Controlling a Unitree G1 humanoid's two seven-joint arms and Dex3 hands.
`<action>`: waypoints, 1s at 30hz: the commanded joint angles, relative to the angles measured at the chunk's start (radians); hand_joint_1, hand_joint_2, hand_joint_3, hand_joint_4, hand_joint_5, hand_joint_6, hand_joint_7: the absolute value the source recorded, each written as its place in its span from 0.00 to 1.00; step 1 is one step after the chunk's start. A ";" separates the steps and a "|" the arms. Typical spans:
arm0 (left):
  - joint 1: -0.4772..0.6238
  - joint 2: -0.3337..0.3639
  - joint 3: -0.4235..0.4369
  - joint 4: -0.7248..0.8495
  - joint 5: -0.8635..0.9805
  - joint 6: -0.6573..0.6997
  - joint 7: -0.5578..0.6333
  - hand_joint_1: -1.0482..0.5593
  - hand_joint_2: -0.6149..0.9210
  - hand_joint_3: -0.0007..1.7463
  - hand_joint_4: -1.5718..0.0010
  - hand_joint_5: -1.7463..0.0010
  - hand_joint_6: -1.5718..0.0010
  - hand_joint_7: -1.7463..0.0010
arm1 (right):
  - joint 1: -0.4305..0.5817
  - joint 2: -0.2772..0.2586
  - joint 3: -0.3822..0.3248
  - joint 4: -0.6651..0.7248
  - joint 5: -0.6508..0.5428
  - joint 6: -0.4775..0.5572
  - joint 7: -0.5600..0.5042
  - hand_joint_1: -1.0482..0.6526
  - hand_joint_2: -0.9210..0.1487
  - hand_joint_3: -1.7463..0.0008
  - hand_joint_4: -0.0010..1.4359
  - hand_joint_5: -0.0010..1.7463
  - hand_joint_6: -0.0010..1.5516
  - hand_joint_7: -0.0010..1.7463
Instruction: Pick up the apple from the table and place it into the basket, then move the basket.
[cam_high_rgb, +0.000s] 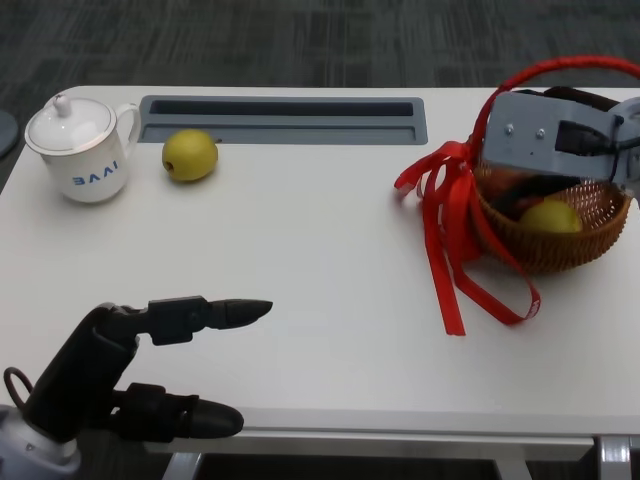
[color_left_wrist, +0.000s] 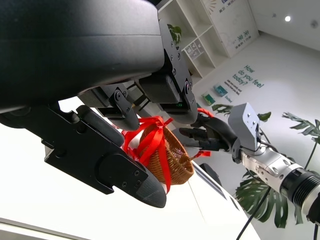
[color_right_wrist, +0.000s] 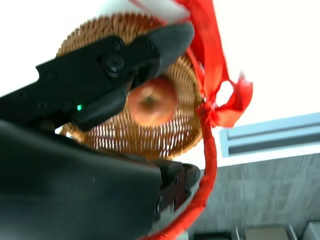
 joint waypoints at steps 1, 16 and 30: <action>-0.012 0.007 0.004 0.003 0.003 0.012 0.003 0.29 0.84 0.00 0.46 1.00 0.51 1.00 | -0.015 -0.015 -0.022 -0.014 0.030 -0.003 0.030 0.06 0.12 1.00 0.09 0.01 0.10 0.01; -0.078 0.000 0.003 0.028 0.010 0.019 -0.003 0.28 0.84 0.00 0.46 1.00 0.51 1.00 | 0.035 -0.083 -0.097 -0.063 0.126 -0.108 0.088 0.08 0.11 1.00 0.13 0.01 0.14 0.01; -0.129 0.001 0.006 0.088 0.001 0.008 -0.011 0.28 0.86 0.00 0.47 1.00 0.53 1.00 | 0.278 -0.115 -0.205 -0.244 0.268 -0.326 0.021 0.10 0.04 1.00 0.24 0.02 0.19 0.00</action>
